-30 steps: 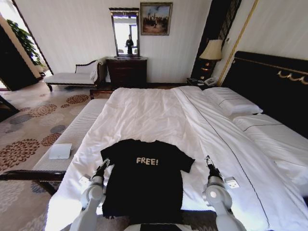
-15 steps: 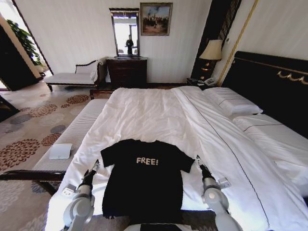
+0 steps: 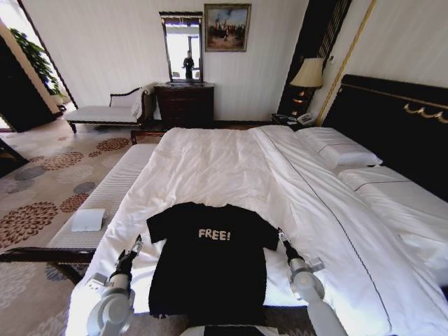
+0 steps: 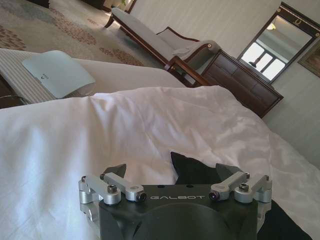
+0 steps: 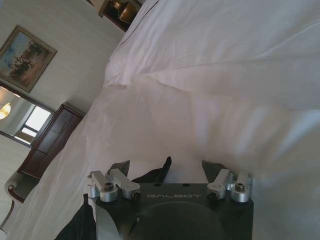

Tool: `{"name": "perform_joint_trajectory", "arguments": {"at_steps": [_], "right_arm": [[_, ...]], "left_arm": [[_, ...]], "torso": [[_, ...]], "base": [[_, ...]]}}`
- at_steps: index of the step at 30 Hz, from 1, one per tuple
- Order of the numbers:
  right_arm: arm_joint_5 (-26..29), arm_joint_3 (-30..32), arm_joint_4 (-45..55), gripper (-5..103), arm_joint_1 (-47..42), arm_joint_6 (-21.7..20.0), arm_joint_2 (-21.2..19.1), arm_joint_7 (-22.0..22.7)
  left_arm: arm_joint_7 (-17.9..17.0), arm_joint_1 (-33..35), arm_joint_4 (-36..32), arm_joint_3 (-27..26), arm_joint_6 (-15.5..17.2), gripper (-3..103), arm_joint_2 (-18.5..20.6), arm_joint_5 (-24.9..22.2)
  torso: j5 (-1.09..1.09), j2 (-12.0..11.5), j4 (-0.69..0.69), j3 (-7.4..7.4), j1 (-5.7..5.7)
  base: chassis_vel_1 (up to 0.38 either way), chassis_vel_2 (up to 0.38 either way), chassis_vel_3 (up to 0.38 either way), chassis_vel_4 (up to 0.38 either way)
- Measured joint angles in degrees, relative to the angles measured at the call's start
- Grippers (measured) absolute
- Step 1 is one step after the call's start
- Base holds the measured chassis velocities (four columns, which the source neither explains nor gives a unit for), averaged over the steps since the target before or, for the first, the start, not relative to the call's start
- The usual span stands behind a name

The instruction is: Fold the clothes on the bed.

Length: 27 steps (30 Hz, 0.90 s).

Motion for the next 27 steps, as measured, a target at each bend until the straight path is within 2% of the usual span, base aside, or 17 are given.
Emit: {"name": "perform_joint_trajectory", "arguments": {"at_steps": [1,3,4,7,8,11,13,16,19,22,27], "right_arm": [[0.19,0.07,-0.28,83,0.02,0.32,0.07,-0.79],[0.36,0.09,-0.26,72,-0.01,0.63,0.22,-1.93],[0.36,0.09,-0.26,72,-0.01,0.63,0.22,-1.93],[0.3,-0.21,0.48,56,0.04,0.69,0.49,-2.2],[0.3,-0.21,0.48,56,0.04,0.69,0.49,-2.2],[-0.85,-0.73,0.66,39,0.41,0.72,0.66,-2.15],[-1.29,-0.87,0.5,39,0.58,0.77,0.67,-2.01],[-2.46,-1.13,0.05,23,0.89,0.94,0.65,-1.1],[-2.75,-1.19,0.07,18,0.89,1.06,0.61,-0.91],[-4.19,-1.42,1.18,3,0.51,2.36,0.48,-0.68],[-5.97,-2.61,5.78,0,-0.64,4.19,0.44,-0.8]], "left_arm": [[-0.01,0.06,0.04,0.23,-0.08,100,-0.13,0.31],[-0.06,0.08,0.13,0.62,-0.23,100,-0.46,1.01],[-0.06,0.08,0.13,0.62,-0.23,100,-0.46,1.01],[-0.12,0.06,0.31,1.11,-0.4,100,-0.91,1.94],[-0.12,0.06,0.31,1.11,-0.4,100,-0.91,1.94],[-0.16,0.33,0.37,1.31,-0.65,100,-1.33,2.45],[-0.16,0.49,0.37,1.3,-0.73,100,-1.39,2.47],[-0.18,0.91,0.35,0.83,-0.99,100,-1.44,2.47],[-0.19,1.05,0.35,0.67,-1.13,100,-1.46,2.46],[-0.19,1.39,0.36,0.58,-1.47,100,-1.74,2.51],[-0.18,1.84,0.38,0.73,-1.86,100,-2.08,2.9]], "torso": [[0.0,0.0,-0.01,0.0,0.0],[0.01,-0.01,-0.01,0.01,0.0],[0.01,-0.01,-0.01,0.01,0.0],[0.01,0.0,-0.01,0.01,0.0],[0.01,0.0,-0.01,0.01,0.0],[0.01,0.0,0.0,0.01,0.0],[0.01,0.0,0.0,0.01,0.0],[0.02,0.0,0.0,0.01,0.0],[0.01,-0.01,0.0,0.01,0.0],[0.0,0.0,0.0,0.01,0.0],[0.0,0.0,-0.01,0.01,0.0]], "base": [[0.0,0.0,0.0,0.0],[0.0,0.0,0.0,0.0],[0.0,0.0,0.0,0.0],[0.0,0.0,0.0,0.0],[0.0,0.0,0.0,0.0],[0.0,0.0,0.0,0.0],[0.0,0.0,0.0,0.0],[0.0,0.0,0.0,0.0],[0.0,0.0,0.0,0.0],[0.0,0.0,0.0,0.0],[0.0,0.0,0.0,0.0]]}}
